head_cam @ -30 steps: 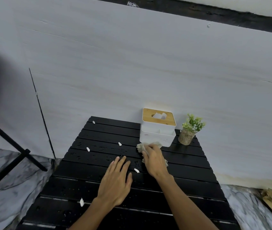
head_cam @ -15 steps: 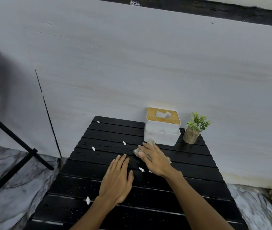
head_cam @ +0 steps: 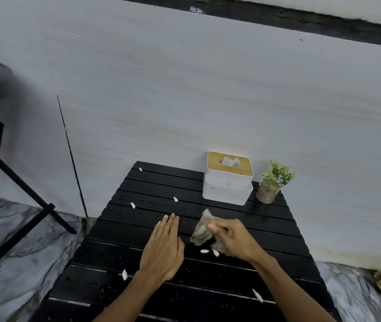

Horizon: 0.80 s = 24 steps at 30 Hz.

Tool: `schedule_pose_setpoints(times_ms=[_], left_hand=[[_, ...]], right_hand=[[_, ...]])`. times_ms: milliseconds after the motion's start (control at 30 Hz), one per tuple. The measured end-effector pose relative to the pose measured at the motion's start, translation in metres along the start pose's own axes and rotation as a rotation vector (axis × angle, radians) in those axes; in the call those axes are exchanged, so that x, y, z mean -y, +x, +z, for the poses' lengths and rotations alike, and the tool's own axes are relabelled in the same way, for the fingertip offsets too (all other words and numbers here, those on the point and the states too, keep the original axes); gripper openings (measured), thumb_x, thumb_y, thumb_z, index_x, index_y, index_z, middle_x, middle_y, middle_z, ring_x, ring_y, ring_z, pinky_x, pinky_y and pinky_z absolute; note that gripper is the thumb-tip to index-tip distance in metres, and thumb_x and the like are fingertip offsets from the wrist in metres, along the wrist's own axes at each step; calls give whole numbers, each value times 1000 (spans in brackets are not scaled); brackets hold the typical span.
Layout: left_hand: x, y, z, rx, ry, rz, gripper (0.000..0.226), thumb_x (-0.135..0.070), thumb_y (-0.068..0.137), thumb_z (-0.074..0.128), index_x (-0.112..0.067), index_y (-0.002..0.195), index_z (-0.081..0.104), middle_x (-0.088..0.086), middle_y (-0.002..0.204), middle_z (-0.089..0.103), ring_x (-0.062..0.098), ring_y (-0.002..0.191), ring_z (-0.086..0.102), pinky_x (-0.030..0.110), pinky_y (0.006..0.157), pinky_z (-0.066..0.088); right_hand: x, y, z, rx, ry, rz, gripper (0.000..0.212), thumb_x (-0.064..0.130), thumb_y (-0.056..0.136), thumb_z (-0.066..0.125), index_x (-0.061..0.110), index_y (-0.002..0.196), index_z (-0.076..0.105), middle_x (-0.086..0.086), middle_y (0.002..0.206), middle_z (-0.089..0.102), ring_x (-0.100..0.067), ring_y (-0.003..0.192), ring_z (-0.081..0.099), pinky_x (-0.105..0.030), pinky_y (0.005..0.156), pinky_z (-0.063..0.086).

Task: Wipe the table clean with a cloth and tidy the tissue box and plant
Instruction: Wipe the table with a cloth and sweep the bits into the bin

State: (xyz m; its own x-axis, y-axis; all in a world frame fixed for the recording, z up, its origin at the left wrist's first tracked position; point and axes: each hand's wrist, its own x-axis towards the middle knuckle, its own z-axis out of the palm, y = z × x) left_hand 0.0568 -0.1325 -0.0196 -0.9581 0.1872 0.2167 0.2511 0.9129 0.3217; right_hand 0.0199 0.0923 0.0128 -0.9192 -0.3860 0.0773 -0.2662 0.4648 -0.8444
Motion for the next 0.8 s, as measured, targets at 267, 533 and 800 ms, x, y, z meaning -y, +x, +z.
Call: schedule_pose_setpoints(times_ms=[267,533,800], left_hand=[[1,1,3,-12,-9,-2,77,-41,85,-3,-9,153,13,4,162,13,13,149,3,25,117,-7],[1,1,1,-26,-56,-13,81,-42,81,-2,-8,153,14,5,161,16,12,148,7,22,115,-6],[3,2,1,-15,-84,-5,83,-45,80,1,-10,153,19,3,160,19,12,148,9,21,115,-4]], right_hand=[[-14,33,21,-229,-313,137,44,37,106,45,15,143,55,0,157,43,-18,148,34,-23,114,19],[-12,32,24,37,-373,-65,38,34,103,55,18,137,62,6,146,57,-6,140,44,-23,117,31],[-48,-6,-23,-315,-408,153,31,24,104,53,8,127,67,-4,138,62,-20,129,55,-32,114,40]])
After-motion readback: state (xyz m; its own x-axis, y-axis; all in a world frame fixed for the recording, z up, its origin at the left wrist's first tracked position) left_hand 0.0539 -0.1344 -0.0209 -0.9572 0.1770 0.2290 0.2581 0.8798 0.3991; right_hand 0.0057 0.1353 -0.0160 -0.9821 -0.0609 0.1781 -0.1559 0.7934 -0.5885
